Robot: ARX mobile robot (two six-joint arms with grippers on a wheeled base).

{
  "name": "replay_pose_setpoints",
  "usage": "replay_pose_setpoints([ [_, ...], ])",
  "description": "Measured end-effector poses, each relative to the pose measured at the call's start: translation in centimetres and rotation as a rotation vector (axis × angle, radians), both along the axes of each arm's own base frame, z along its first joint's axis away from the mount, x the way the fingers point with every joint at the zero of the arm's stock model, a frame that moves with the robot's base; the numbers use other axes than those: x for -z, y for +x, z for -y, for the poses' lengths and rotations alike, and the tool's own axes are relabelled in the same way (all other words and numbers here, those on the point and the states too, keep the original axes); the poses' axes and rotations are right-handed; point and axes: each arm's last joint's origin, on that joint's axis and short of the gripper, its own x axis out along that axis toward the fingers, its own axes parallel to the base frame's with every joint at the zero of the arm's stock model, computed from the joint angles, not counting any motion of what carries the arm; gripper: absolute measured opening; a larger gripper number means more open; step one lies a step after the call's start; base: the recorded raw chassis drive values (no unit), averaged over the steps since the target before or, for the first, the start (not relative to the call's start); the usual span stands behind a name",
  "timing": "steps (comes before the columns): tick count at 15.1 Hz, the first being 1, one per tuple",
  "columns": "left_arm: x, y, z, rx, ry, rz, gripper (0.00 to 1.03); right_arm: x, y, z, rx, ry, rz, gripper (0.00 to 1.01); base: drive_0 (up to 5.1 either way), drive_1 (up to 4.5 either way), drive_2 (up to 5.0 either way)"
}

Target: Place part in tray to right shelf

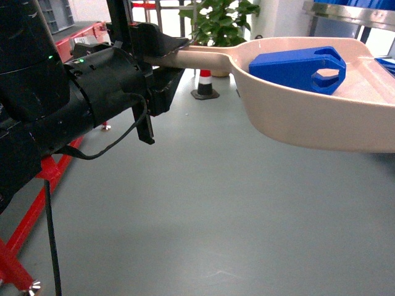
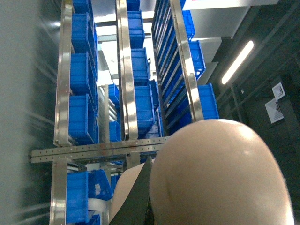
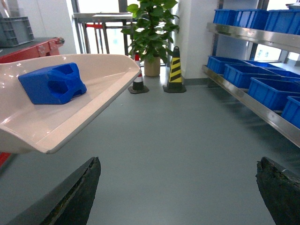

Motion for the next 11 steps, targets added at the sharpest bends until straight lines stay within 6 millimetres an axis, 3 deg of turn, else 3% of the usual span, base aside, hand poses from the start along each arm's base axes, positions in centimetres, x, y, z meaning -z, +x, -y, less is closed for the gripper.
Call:
replay_pose_setpoints([
  [11,0.00,0.05,-0.14,-0.005,0.000,0.000,0.17,0.00,0.00,0.00,0.000,0.000,0.000,0.98,-1.6,-1.59,-1.6],
])
